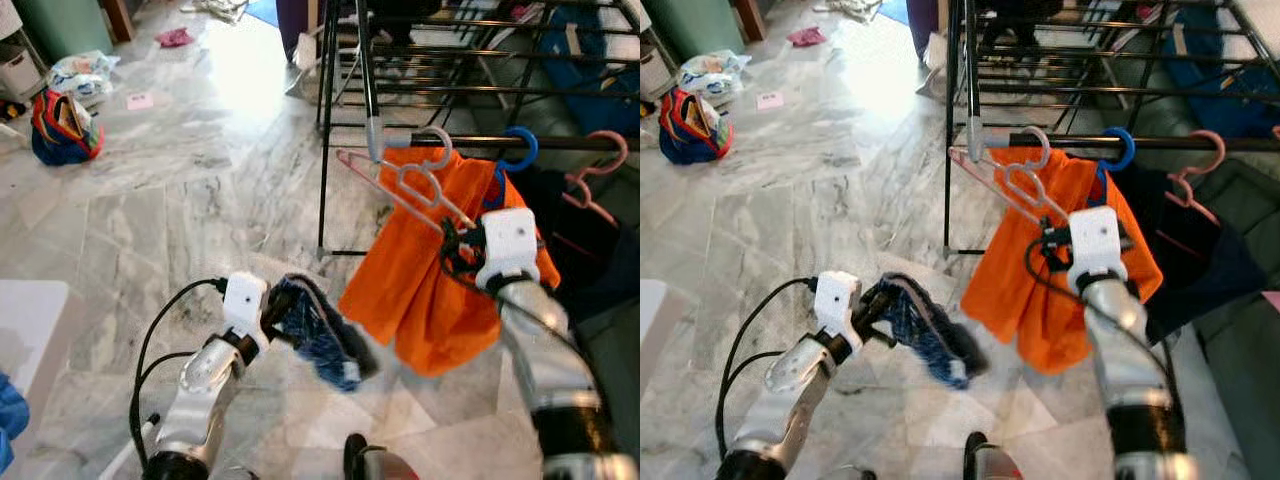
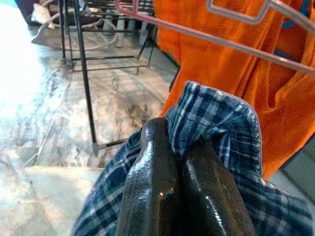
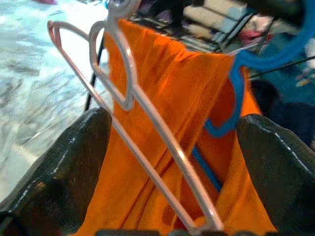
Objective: Hang hanger
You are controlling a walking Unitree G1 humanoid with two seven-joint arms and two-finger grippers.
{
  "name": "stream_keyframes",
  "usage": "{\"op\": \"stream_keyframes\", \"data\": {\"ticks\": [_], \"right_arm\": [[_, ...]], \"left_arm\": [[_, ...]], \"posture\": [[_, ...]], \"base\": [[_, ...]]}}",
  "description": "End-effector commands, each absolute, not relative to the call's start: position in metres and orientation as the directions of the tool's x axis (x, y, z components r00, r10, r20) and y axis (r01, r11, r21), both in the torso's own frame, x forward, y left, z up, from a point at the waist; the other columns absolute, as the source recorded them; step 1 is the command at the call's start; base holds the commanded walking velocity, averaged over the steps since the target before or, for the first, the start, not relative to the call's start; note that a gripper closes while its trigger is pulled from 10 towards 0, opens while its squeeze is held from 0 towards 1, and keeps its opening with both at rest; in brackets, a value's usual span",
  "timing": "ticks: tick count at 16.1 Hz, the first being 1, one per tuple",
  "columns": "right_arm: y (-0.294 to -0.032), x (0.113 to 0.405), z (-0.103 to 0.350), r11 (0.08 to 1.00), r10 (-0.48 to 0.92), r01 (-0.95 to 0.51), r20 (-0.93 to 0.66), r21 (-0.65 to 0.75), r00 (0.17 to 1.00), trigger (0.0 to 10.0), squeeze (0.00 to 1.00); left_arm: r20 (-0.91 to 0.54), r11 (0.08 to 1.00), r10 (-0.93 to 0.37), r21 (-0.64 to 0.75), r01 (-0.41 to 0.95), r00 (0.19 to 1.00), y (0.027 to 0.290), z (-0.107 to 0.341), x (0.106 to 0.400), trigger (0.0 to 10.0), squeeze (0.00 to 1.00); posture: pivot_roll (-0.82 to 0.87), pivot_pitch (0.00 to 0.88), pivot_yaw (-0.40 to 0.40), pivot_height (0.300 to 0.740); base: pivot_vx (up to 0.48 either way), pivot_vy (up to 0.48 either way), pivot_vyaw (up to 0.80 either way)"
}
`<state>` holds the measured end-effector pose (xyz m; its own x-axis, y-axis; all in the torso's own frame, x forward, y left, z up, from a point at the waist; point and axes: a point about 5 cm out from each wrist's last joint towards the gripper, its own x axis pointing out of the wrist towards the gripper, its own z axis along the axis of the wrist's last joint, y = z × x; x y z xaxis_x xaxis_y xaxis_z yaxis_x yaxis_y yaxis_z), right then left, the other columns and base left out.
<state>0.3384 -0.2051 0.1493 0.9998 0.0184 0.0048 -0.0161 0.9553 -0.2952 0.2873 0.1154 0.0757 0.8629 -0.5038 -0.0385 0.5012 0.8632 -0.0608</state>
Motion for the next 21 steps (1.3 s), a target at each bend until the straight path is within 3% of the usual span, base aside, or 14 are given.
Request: {"op": "stream_keyframes", "data": {"ticks": [1, 5, 12, 13, 14, 15, 21], "right_arm": [[-0.215, 0.343, 0.148, 0.953, 0.027, -0.033, -0.025, -0.300, 0.999, 10.0, 0.00], [-0.226, 0.361, 0.154, 0.928, 0.133, -0.163, -0.109, -0.335, 0.985, 10.0, 0.00], [-0.212, 0.376, 0.160, 0.877, 0.318, -0.371, -0.211, -0.306, 0.924, 9.8, 0.00], [-0.213, 0.378, 0.160, 0.878, 0.326, -0.382, -0.223, -0.290, 0.919, 1.4, 0.00], [-0.214, 0.380, 0.160, 0.877, 0.336, -0.393, -0.231, -0.277, 0.913, 1.4, 0.00], [-0.219, 0.384, 0.163, 0.891, 0.343, -0.396, -0.243, -0.223, 0.908, 0.0, 0.00], [-0.221, 0.387, 0.164, 0.906, 0.347, -0.392, -0.248, -0.160, 0.904, 0.0, 0.00]], "left_arm": [[-0.051, 0.853, -0.522, -0.041, 0.521, 0.851, 0.117, 0.075, 0.283, 10.0, 0.00], [-0.067, 0.863, -0.506, -0.030, 0.505, 0.860, 0.123, 0.075, 0.281, 10.0, 0.00], [-0.065, 0.867, -0.499, -0.020, 0.498, 0.864, 0.122, 0.075, 0.284, 10.0, 0.00], [-0.064, 0.868, -0.496, -0.018, 0.496, 0.866, 0.122, 0.076, 0.284, 10.0, 0.00], [-0.065, 0.869, -0.495, -0.018, 0.495, 0.866, 0.122, 0.076, 0.284, 10.0, 0.00], [-0.065, 0.871, -0.492, -0.018, 0.492, 0.868, 0.121, 0.076, 0.285, 10.0, 0.00], [-0.063, 0.869, -0.494, -0.002, 0.495, 0.867, 0.120, 0.076, 0.286, 10.0, 0.00]], "posture": [[0.03, 0.257, -0.024, 0.740], [0.06, 0.266, -0.024, 0.740], [0.08, 0.238, -0.041, 0.740], [0.08, 0.234, -0.044, 0.740], [0.08, 0.233, -0.045, 0.740], [0.08, 0.223, -0.051, 0.740], [0.08, 0.210, -0.051, 0.740]], "base": [[0.000, 0.000, 0.00], [0.000, 0.000, 0.00], [0.000, 0.000, 0.00], [0.000, 0.000, 0.00], [0.000, 0.000, 0.00], [0.000, 0.000, 0.00], [0.000, 0.000, 0.00]]}}
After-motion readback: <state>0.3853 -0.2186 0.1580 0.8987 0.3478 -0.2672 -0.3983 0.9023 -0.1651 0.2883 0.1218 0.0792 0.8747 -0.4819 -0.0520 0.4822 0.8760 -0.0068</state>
